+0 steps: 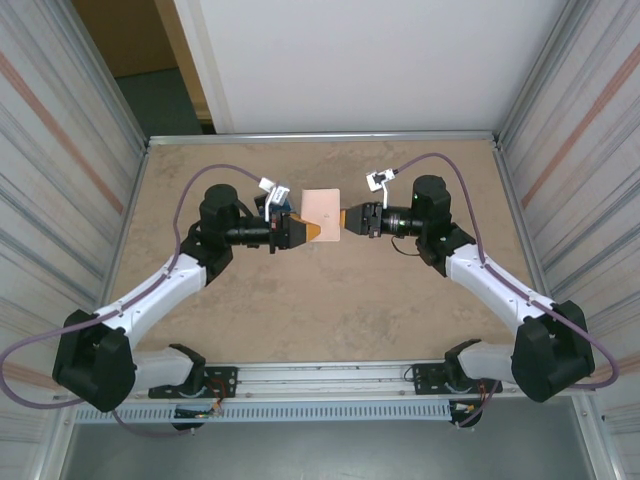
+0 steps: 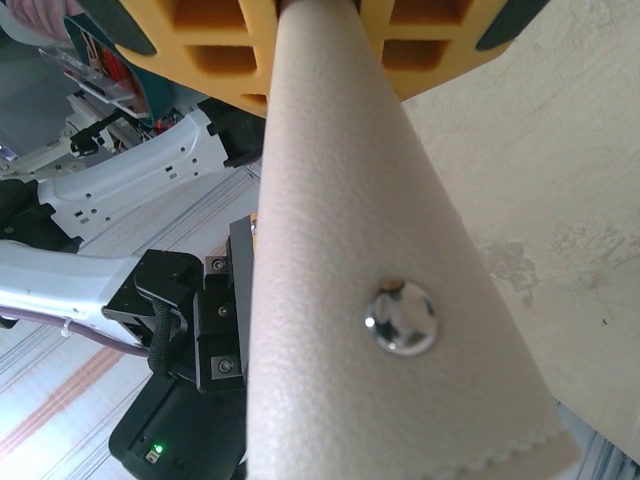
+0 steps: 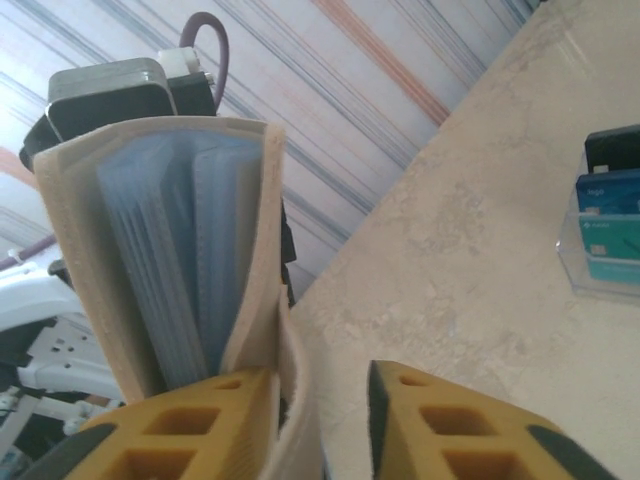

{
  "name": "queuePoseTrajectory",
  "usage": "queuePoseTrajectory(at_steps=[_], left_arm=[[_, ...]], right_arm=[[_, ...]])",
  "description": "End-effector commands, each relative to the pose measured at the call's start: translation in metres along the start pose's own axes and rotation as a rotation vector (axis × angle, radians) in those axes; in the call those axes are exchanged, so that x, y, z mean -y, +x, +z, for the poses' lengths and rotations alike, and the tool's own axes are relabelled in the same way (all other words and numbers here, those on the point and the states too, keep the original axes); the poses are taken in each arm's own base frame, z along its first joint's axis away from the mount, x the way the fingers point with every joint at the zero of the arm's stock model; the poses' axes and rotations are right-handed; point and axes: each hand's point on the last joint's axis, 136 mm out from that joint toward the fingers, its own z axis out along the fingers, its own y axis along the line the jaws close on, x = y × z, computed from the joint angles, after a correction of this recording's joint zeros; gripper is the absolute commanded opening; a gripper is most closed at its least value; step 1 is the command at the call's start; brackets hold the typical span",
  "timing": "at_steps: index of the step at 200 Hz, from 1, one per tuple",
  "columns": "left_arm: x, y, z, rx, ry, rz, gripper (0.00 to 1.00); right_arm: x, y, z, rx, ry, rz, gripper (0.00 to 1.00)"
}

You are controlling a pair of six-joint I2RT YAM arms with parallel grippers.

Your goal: Take the credit cards out of the card holder

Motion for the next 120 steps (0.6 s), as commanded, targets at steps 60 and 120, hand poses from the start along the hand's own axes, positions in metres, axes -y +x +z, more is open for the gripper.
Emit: queuePoseTrajectory(at_steps=[60, 120], left_arm=[[0.002, 0.002, 0.012, -0.009, -0.015, 0.014, 0.48], [-0.020, 0.012, 0.019, -0.023, -0.076, -0.047, 0.75]], right_arm=[[-0.032, 0.002, 0.006, -0.013, 0.001, -0.077, 0.00], [-0.009, 0.000, -0.003, 0.027, 0.169, -0.027, 0.00]])
